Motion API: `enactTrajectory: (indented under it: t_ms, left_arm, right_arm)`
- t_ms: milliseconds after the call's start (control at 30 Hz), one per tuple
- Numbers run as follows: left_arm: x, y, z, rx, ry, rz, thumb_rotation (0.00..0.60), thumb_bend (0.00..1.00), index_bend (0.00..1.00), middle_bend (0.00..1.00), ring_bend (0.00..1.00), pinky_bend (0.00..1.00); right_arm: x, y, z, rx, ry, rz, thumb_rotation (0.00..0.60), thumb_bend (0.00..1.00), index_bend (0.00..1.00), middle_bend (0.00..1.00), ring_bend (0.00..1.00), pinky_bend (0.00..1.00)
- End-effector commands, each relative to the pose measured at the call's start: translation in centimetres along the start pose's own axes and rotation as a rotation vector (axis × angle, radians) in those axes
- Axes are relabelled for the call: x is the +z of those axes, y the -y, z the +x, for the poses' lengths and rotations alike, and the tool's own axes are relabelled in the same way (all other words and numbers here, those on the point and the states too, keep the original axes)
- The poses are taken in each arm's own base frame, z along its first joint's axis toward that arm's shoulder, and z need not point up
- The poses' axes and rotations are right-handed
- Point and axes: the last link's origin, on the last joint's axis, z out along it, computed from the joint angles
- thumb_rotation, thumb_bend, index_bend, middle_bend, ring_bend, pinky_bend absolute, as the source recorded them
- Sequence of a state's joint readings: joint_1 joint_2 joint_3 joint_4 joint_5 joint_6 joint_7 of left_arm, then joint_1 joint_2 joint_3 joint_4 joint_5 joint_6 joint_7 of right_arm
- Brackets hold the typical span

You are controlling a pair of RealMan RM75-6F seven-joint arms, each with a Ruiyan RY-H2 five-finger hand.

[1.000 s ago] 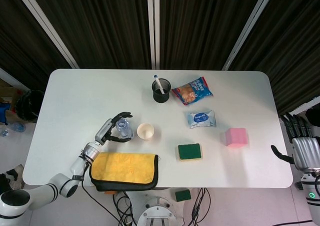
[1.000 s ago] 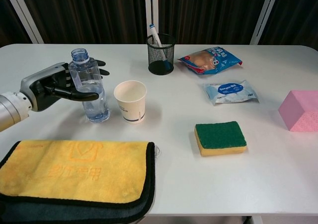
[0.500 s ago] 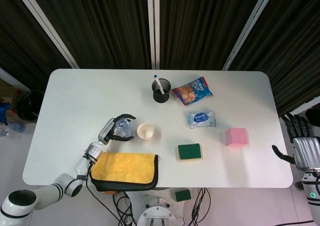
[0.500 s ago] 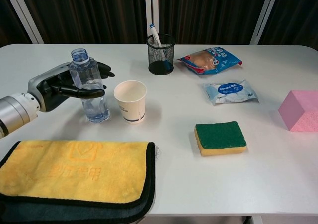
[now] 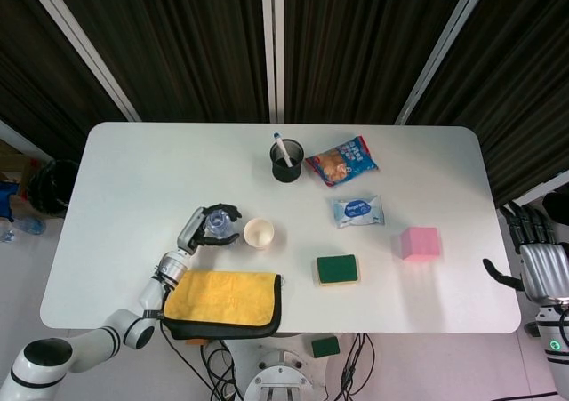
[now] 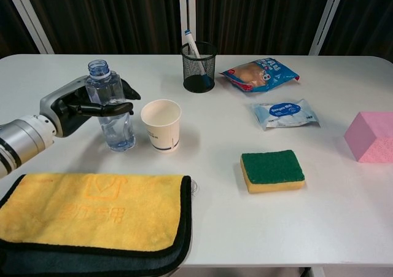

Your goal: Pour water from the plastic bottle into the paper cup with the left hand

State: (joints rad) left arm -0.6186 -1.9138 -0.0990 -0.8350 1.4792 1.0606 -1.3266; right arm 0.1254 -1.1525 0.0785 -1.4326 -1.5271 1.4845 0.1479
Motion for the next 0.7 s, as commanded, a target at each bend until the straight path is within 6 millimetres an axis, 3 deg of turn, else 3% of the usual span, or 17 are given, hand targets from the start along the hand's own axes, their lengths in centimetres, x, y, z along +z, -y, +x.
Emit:
enactTrajectory:
  t_ms: [33,267,500,700]
  left_arm:
    - [0.1,0.0,0.0,-0.008,-0.017,-0.004,0.6,0.22,0.56,0.46,0.27,0.37]
    - [0.1,-0.3,0.3,-0.01,-0.039,-0.028,0.6,0.3,0.67,0.54,0.32,0.41]
    - [-0.1,-0.6,1.1,0.009,-0.069,-0.042,0.6,0.31,0.73,0.6,0.36,0.44]
    - [-0.3,-1.1,1.8,0.034,-0.099,-0.054,0.6,0.31,0.75,0.7,0.49,0.47]
  right_arm:
    - [0.0,0.0,0.0,-0.001,0.0,-0.001,0.583,0.22,0.0,0.0,0.0,0.0]
    - [0.0,-0.1,-0.1,0.0,0.007,-0.005,0.583,0.22,0.0,0.0,0.0,0.0]
    - [0.0,-0.1,-0.2,0.001,0.012,-0.005,0.583,0.22,0.0,0.0,0.0,0.0]
    - [0.1,0.0,-0.2,0.001,0.011,-0.002,0.582,0.22,0.0,0.0,0.0,0.0]
